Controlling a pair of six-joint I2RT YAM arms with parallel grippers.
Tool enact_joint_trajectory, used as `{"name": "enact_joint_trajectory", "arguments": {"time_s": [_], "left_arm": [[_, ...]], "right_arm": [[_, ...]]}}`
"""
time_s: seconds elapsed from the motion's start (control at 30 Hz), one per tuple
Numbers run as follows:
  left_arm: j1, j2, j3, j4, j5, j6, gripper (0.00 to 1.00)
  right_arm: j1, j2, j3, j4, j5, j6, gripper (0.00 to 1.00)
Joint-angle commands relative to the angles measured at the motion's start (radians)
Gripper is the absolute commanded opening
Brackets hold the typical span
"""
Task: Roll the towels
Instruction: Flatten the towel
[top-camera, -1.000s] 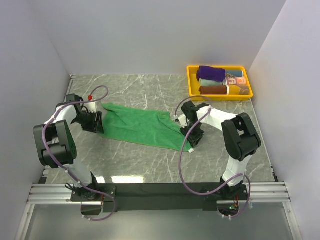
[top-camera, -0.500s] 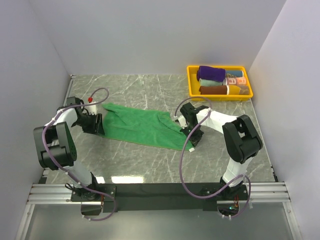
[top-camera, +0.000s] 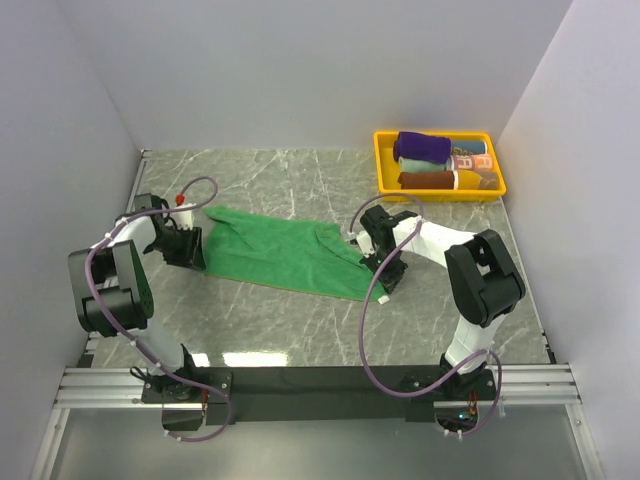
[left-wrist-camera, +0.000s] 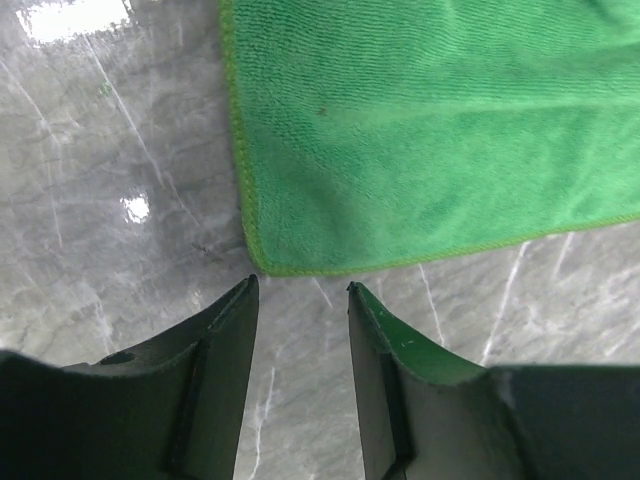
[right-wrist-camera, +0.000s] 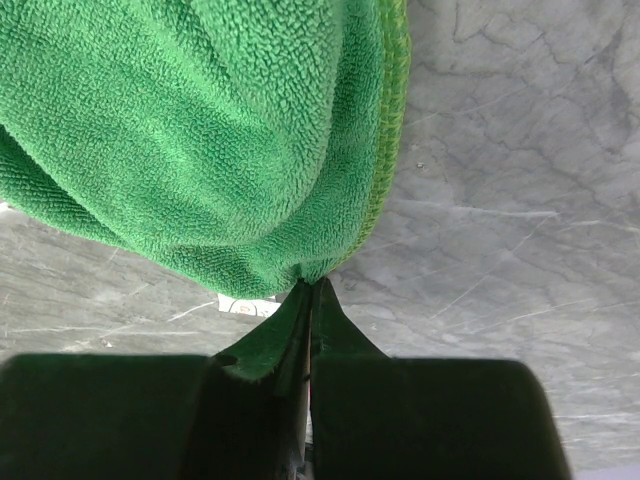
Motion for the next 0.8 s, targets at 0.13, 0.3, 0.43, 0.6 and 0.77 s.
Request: {"name": "enact_joint_trajectory", "arguments": {"time_s": [0.13, 0.3, 0.43, 0.6, 0.77], "left_arm": [[0.000, 0.067, 0.012, 0.069, -0.024, -0.035, 0.47], [-0.002, 0.129, 0.052, 0.066, 0.036, -0.061, 0.26], [0.000, 0.129, 0.114, -0.008, 0.114, -0.042, 0.01], [0.012, 0.086, 0.332, -0.068, 0.238, -0.097, 0.01], [0.012, 0.092, 0.597, -0.010, 0.251, -0.211, 0.00]], "right_arm": [[-0.007, -0.044, -0.002, 0.003, -0.024, 0.017, 0.00], [-0.053, -0.043, 0.014, -0.013, -0.059, 0.012, 0.00], [-0.118, -0.049, 0.097, -0.055, -0.119, -0.006, 0.00], [-0.208, -0.014, 0.414, -0.129, -0.179, -0.092, 0.00], [-0.300, 0.147, 0.845, -0.197, -0.244, -0.152, 0.00]]}}
